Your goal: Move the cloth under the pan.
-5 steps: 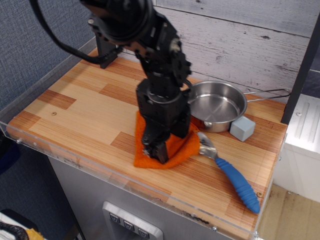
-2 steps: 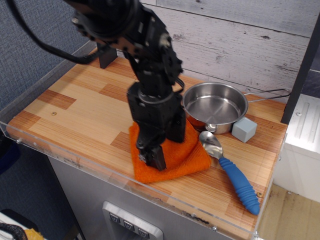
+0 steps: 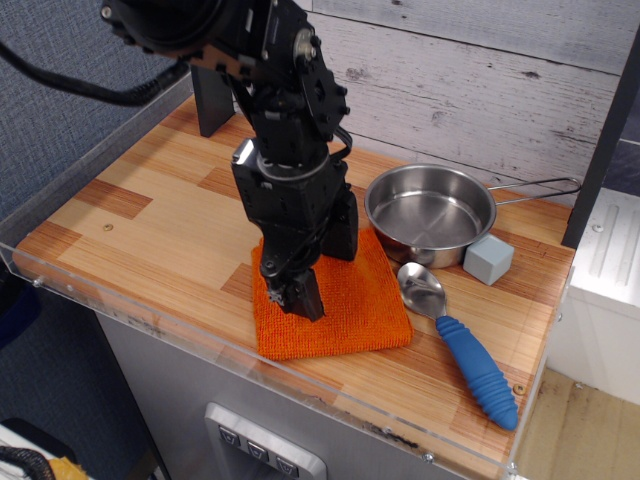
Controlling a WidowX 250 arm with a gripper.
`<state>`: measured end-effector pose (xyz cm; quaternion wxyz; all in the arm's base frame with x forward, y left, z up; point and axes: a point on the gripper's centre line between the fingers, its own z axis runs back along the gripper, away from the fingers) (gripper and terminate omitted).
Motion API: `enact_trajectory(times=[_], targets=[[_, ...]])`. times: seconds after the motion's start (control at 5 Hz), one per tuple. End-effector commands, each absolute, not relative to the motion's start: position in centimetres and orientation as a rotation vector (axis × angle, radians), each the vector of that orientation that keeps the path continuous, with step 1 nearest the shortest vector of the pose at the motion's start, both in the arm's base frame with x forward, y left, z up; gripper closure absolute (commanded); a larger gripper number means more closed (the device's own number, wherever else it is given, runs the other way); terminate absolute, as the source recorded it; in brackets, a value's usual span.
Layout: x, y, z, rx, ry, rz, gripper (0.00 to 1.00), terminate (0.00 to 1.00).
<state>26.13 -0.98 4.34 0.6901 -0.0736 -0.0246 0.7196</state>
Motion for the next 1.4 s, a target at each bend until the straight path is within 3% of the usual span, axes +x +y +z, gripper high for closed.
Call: enact_trajectory(times=[0.0,0.6,1.0,1.2], targets=[[26.5,-1.2,9.0,-0.215,-0.12,1.641,0.0,0.0],[26.1,-2.3,14.6,-0.303,-0.192,1.638,0.0,0.0],[25.5,-2.4,15.6,-0.284,-0.209,1.659,0.0,0.0],[25.5,-2.4,15.6,-0.284,-0.209,1.659,0.0,1.0]])
